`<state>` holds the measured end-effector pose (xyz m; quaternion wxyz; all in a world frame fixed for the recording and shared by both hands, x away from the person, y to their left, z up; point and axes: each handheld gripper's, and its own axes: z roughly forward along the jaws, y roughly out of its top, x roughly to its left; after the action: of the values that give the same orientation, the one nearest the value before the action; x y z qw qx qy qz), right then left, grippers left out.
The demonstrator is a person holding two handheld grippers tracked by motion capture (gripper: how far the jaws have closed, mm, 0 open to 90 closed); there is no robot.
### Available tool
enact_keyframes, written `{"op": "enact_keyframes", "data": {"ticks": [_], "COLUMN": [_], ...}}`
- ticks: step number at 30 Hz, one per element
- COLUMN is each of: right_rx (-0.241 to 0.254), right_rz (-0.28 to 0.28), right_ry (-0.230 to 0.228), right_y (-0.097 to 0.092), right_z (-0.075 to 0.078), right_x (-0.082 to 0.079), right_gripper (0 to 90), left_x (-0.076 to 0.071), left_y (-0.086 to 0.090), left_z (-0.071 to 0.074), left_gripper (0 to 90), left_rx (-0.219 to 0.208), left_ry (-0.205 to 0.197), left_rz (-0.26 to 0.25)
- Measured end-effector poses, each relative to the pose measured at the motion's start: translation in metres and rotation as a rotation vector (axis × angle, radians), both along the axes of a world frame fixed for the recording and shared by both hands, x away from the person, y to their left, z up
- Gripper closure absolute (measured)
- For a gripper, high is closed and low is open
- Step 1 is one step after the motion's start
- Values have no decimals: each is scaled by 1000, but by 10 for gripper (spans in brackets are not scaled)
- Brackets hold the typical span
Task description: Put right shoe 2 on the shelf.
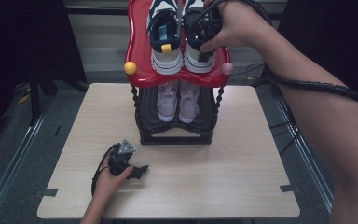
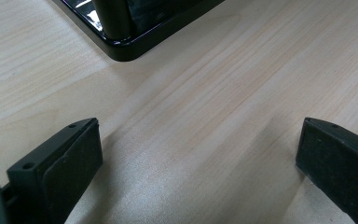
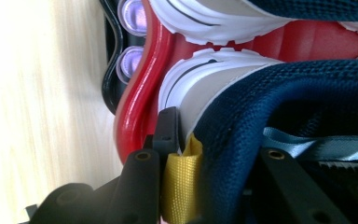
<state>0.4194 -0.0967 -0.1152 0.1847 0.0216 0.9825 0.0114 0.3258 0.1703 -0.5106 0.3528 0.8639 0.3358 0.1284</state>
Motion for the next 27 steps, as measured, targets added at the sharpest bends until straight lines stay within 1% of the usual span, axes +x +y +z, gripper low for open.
{"op": "enact_keyframes", "data": {"ticks": [1, 2, 3, 9, 12, 17, 21, 24, 25, 26, 27], "right_rx": [7, 14, 15, 15, 10, 13, -12, -8, -2, 13, 25], "right_rz": [-8, -4, -9, -1, -14, -3, 36, 45, 35, 14, 13], "right_ry": [5, 6, 6, -1, -7, -8, -13, -12, -11, -17, -23], "right_y": [0, 0, 0, 1, 0, -1, 0, -1, -1, -2, -2], "right_z": [-1, -1, -1, -2, -3, -3, -4, -4, -4, -3, -2], "right_x": [0, 1, 0, 0, -2, -2, -3, -3, -3, -2, -2], "right_gripper": [701, 700, 701, 694, 690, 686, 689, 687, 676, 646, 610], "left_x": [0, 0, 0, 0, 0, 0, 0, 0, 0, 0, 0], "left_y": [0, 0, 0, 0, 0, 0, 0, 0, 0, 0, 0], "left_z": [0, -1, 0, 0, 0, 0, 0, 0, 0, 0, 0], "left_gripper": [0, 0, 0, 0, 0, 0, 0, 0, 0, 0, 0], "left_rx": [0, -7, -4, -7, -6, -3, -4, -4, -4, -4, -4], "left_ry": [0, -3, -1, -3, -3, 0, -1, -1, -1, 0, 0], "left_rz": [0, 2, 1, 2, 2, 0, 0, 1, 1, 0, 0]}}
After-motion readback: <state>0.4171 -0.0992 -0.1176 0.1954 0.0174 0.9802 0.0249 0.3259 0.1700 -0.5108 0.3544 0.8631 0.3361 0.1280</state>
